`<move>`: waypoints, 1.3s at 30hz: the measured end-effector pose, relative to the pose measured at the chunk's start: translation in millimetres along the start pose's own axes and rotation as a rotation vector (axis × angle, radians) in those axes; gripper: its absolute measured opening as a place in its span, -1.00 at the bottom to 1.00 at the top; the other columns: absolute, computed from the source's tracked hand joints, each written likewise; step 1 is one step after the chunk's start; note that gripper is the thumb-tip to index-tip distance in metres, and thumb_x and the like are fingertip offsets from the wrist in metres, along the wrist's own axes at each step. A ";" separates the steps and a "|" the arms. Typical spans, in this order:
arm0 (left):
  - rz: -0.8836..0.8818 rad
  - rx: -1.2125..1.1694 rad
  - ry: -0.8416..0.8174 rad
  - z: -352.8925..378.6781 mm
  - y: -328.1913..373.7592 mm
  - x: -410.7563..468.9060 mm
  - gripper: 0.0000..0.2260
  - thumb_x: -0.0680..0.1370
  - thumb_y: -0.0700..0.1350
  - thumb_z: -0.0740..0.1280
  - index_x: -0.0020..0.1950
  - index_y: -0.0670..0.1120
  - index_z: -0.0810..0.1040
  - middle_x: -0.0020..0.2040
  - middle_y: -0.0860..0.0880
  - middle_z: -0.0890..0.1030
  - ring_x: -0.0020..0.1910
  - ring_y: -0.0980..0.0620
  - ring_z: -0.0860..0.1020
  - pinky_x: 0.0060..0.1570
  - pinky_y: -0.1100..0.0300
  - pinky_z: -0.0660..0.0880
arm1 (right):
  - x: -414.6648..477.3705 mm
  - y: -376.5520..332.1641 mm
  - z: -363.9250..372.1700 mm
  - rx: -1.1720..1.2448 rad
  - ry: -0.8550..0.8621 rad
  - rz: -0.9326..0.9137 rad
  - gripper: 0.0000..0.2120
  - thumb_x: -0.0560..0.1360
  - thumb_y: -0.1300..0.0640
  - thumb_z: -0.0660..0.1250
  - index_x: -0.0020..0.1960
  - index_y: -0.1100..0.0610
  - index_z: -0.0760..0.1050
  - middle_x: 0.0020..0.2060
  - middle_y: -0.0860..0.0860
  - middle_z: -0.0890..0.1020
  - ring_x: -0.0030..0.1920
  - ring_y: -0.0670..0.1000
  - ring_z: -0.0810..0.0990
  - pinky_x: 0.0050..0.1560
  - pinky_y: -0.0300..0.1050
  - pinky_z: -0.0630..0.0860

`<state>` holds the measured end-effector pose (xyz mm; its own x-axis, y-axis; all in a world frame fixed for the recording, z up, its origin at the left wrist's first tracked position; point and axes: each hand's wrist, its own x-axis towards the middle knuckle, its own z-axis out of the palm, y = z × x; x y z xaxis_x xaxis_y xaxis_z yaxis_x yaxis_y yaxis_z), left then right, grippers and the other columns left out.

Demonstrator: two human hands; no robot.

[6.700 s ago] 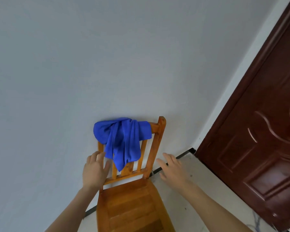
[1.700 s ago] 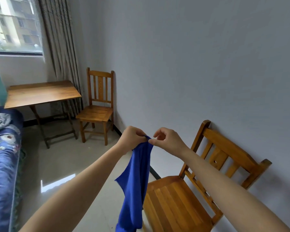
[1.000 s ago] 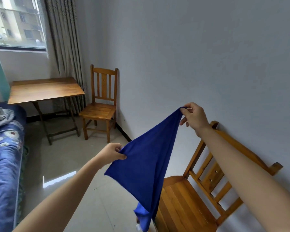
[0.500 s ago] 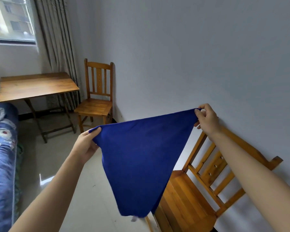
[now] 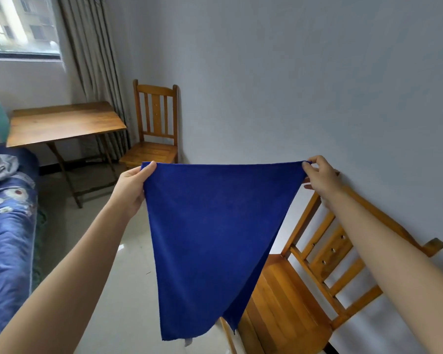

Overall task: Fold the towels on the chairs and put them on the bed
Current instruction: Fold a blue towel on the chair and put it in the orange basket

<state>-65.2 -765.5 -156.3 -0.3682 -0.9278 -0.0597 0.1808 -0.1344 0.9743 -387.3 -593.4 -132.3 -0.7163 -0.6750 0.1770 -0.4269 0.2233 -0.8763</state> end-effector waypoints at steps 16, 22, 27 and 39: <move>0.236 -0.073 0.139 144.9 56.8 21.1 -0.91 0.53 -0.05 0.31 -0.02 -0.05 0.51 -0.11 0.02 0.61 -0.14 0.11 0.57 -0.17 0.20 0.53 | 145.3 -1.1 -87.1 0.289 -0.034 -0.141 -0.94 0.61 0.11 0.08 0.07 0.06 0.28 0.03 0.04 0.47 -0.06 0.02 0.44 -0.16 -0.09 0.47; 0.252 -0.099 0.105 180.0 46.4 3.3 -0.83 0.55 -0.09 0.28 -0.19 -0.02 0.62 -0.27 0.09 0.67 -0.25 0.16 0.61 -0.21 0.24 0.55 | 163.4 22.2 -118.5 0.289 -0.068 -0.187 -0.93 0.62 0.08 0.07 0.08 0.05 0.28 -0.07 -0.06 0.45 -0.14 -0.09 0.41 -0.21 -0.22 0.36; 0.178 -0.044 0.105 200.1 11.5 -28.4 -0.84 0.58 -0.07 0.23 -0.13 -0.04 0.56 -0.29 0.10 0.67 -0.28 0.17 0.62 -0.24 0.22 0.58 | 150.5 50.6 -141.3 0.288 -0.105 -0.134 -0.91 0.62 0.09 0.09 -0.05 -0.03 0.32 -0.11 -0.08 0.45 -0.20 -0.13 0.40 -0.27 -0.26 0.35; -0.152 0.019 0.042 200.3 -107.7 -167.9 -0.83 0.56 -0.08 0.23 -0.09 -0.13 0.56 -0.28 0.01 0.64 -0.27 0.11 0.58 -0.23 0.23 0.51 | 13.7 179.8 -178.4 0.141 -0.148 0.125 -0.93 0.62 0.12 0.11 0.05 0.12 0.32 -0.14 0.01 0.49 -0.21 -0.05 0.46 -0.27 -0.17 0.40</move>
<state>-205.5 -525.5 -207.7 -0.3517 -0.9109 -0.2158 0.1079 -0.2685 0.9572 -572.4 -437.1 -207.5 -0.6656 -0.7463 0.0051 -0.2515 0.2179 -0.9430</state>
